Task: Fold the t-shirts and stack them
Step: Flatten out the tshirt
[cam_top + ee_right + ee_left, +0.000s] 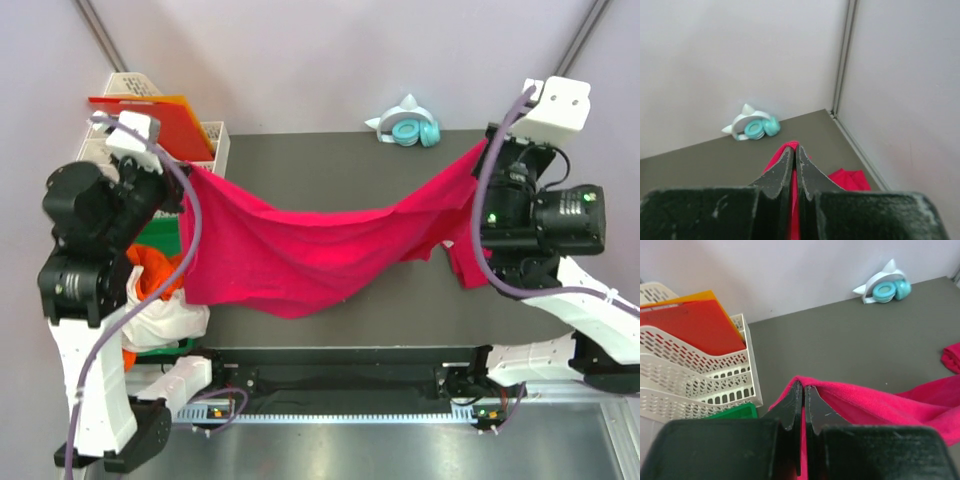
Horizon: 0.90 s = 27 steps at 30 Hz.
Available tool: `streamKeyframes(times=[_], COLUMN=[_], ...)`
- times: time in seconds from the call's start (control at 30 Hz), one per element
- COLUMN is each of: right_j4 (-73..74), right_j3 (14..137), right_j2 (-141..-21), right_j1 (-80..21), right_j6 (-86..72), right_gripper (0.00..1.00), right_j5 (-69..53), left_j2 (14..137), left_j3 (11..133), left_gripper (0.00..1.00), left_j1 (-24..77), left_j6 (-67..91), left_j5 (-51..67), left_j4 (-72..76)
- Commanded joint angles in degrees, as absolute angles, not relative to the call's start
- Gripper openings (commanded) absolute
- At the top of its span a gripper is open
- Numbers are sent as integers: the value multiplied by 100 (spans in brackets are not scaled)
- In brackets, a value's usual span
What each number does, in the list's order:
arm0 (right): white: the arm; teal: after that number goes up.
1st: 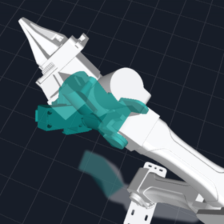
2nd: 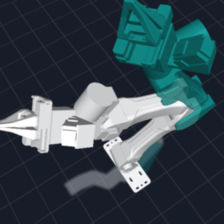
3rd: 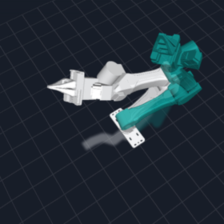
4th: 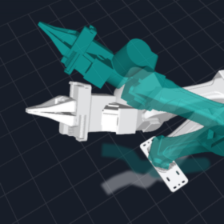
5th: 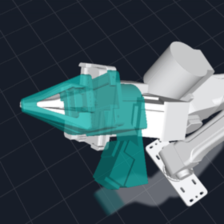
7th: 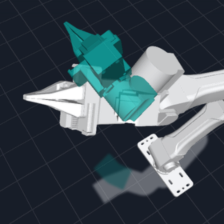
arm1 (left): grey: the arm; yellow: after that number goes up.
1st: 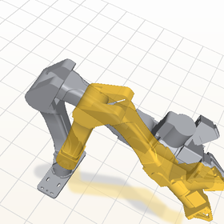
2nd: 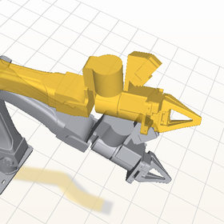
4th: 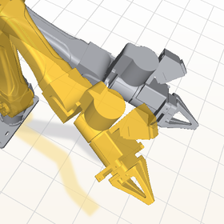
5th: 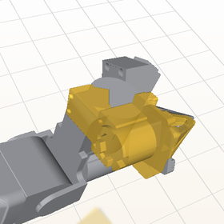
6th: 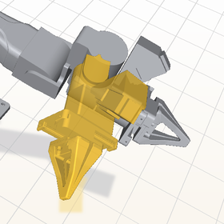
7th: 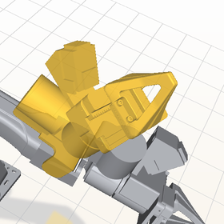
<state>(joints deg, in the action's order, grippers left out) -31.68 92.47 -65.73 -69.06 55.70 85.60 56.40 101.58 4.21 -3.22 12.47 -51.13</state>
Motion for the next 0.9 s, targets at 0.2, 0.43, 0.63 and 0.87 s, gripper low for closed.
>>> streamKeyframes(times=[0.2,0.43,0.63,0.87], right_j4=[2477,3357,3701,4051], right_j3=[11232,11417,11251,12530], right_j2=[-7496,-8024,-8165,-9244], right_j1=[-4949,-4001,-3858,-2366], right_j6=[1258,-164,-677,-1238], right_gripper=[0,0,0,0], right_j5=[6637,5363,5045,4045], left_j2=[6784,7356,7375,8725], left_j3=[10318,10231,10126,11432], left_gripper=[0,0,0,0], left_j1=[404,431,615,650], left_j6=[-237,-185,-176,-448], left_j5=[317,123,299,158], left_j4=[-4343,-4018,-3999,-3753])
